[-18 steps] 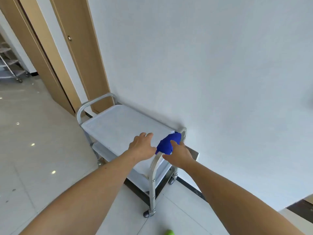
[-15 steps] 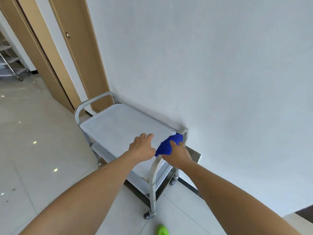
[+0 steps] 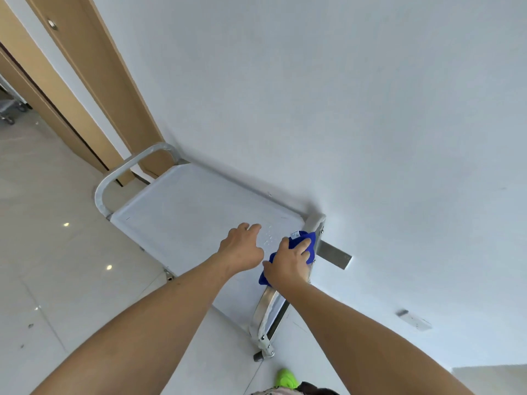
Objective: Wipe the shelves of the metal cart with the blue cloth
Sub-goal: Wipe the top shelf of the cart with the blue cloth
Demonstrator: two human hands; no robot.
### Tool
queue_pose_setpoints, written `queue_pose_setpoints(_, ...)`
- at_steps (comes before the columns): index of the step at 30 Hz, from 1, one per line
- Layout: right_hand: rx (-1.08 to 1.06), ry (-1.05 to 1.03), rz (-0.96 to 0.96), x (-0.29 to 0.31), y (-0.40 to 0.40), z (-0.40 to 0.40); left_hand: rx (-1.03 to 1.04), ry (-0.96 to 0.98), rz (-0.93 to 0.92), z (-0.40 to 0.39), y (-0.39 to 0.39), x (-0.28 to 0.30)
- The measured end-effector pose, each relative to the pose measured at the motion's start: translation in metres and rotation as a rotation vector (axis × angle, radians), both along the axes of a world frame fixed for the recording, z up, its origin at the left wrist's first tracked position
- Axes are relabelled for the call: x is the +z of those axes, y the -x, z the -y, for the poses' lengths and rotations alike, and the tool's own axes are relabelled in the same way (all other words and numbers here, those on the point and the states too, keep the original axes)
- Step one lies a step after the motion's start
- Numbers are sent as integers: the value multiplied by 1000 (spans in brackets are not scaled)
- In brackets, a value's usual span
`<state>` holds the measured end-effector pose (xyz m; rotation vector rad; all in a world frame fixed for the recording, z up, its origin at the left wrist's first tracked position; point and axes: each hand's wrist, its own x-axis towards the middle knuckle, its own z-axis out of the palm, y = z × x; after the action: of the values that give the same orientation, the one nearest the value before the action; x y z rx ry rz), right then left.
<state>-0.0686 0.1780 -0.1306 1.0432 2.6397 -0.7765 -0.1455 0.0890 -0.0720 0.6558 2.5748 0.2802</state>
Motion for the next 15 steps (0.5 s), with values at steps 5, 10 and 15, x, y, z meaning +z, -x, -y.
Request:
queue_pose_setpoints(5,-39,-82,87,-18,15,16,-42,10,33,-14,24,-10)
queue_pose_setpoints(10,-79,-129,129,-22,23,20,-119,4,56,-22,44,-22)
queue_pose_setpoints(15,-123,-159,123,-25,27,22,-238,-15,71,-26,65,-36)
